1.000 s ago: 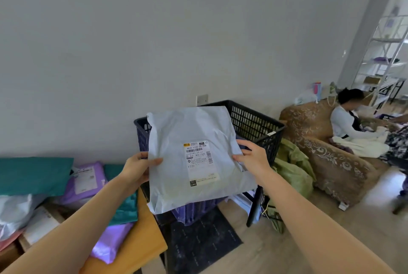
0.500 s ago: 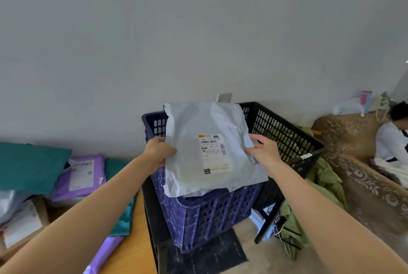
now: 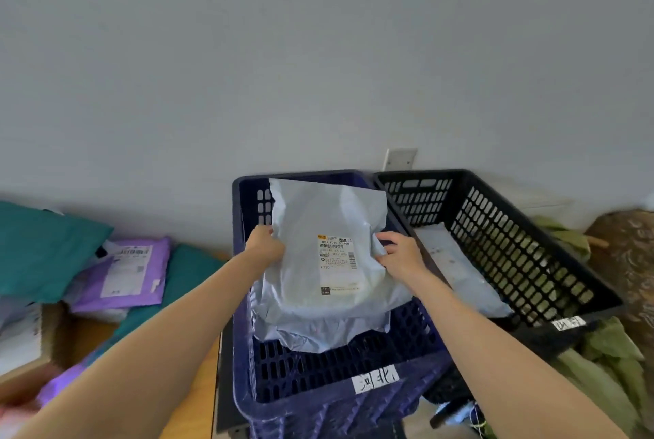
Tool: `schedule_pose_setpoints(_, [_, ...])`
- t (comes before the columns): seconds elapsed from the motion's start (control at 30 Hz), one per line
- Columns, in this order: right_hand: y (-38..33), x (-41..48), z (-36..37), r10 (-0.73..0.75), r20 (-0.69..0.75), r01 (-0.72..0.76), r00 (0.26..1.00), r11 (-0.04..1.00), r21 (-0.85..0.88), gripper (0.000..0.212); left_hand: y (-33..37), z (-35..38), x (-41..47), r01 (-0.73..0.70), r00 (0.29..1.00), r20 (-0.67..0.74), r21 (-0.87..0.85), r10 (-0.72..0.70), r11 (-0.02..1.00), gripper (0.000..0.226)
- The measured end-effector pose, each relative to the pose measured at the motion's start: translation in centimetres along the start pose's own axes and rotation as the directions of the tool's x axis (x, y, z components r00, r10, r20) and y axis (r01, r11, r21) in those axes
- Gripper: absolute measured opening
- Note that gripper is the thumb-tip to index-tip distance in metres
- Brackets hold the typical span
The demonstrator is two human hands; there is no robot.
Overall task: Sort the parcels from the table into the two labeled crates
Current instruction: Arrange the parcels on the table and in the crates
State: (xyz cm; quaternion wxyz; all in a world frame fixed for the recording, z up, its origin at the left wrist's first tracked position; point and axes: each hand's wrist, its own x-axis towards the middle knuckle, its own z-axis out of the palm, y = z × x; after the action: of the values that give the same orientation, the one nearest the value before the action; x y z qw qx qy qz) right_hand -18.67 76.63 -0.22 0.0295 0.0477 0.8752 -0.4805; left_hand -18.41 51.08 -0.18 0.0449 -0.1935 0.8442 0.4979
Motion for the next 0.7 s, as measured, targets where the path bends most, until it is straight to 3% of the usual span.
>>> schedule_pose_setpoints(0.03, [0.5,1.0,0.3,0.013,0.024,-0.013,1.0,1.0,-0.004,0.043,0.0,0.4,0.8,0.024,1.0,-0.02,0.035,-0.023,0.999,0.006])
schedule_pose_setpoints(0.1, [1.5,2.6,1.0,0.028,0.066,-0.029,0.997,1.0,-0.001,0.047,-0.2,1.4,2.2,0.079,0.996,-0.041,0.077,-0.076,0.994,0.014])
schedule_pose_setpoints(0.23, [3.2,5.9,2.9,0.066,0.138,-0.067,0.988,0.998,0.004,0.051,-1.2,3.2,4.6,0.193,0.981,-0.056,0.197,-0.186,0.961,0.011])
schedule_pose_setpoints(0.33, [4.6,7.7,4.5,0.103,0.186,-0.104,0.977,0.995,-0.004,0.051,-2.6,4.6,6.1,0.27,0.961,-0.112,0.195,-0.252,0.943,0.054])
schedule_pose_setpoints(0.43, [5.7,9.5,5.8,0.136,0.214,-0.139,0.967,0.99,-0.002,0.049,-3.4,5.2,7.2,0.358,0.931,-0.175,0.258,-0.321,0.897,0.065])
schedule_pose_setpoints(0.53, [6.7,10.1,6.8,0.163,0.238,-0.164,0.958,0.986,-0.016,0.047,-3.7,5.5,7.8,0.412,0.904,-0.208,0.198,-0.373,0.889,0.069])
schedule_pose_setpoints(0.7, [8.2,11.1,8.2,0.183,0.2,-0.17,0.963,0.982,-0.078,0.036,-4.4,6.3,8.9,0.474,0.856,-0.289,0.109,-0.428,0.874,0.057])
